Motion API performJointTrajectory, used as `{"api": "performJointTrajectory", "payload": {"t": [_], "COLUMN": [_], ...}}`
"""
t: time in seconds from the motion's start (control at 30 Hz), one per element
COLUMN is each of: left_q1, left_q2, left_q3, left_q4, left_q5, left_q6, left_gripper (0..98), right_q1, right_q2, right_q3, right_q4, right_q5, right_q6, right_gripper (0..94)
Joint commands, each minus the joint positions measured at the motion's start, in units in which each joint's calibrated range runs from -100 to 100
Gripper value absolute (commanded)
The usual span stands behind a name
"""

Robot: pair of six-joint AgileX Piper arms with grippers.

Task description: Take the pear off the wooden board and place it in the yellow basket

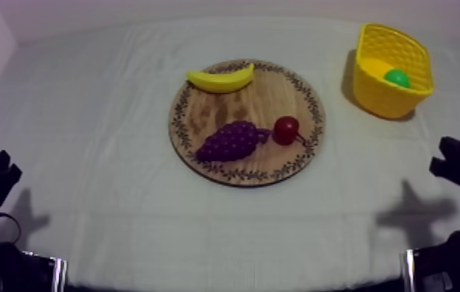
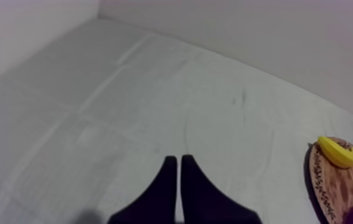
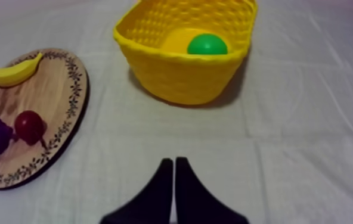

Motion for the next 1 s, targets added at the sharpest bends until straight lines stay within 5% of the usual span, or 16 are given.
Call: {"api": "performJointTrajectory", "payload": {"t": [0.0,0.23,0.33,0.63,0.97], "left_q1": [0.0,0.0,0.0,0.0,0.0], "left_q2": [0.0,0.0,0.0,0.0,0.0], "left_q3": [0.0,0.0,0.0,0.0,0.0], "left_q4": [0.01,0.01,0.01,0.01,0.01], "left_q5": [0.0,0.0,0.0,0.0,0.0], "left_q6": [0.0,0.0,0.0,0.0,0.0], "left_gripper": [0.1,0.1,0.1,0.1,0.1], "right_q1": [-1.5,-2.7,-2.7,-2.7,-2.7], "right_q2": [-10.1,-13.7,-13.9,-14.0,-14.0], "right_q3": [1.9,5.7,7.6,8.9,8.9], "right_q4": [1.7,4.9,6.6,8.3,8.4], "right_q5": [2.2,2.0,-4.7,-6.2,-6.2], "right_q6": [-2.3,-7.5,-9.4,2.8,2.5], "right_gripper": [0.9,0.6,0.6,0.6,0.6]}}
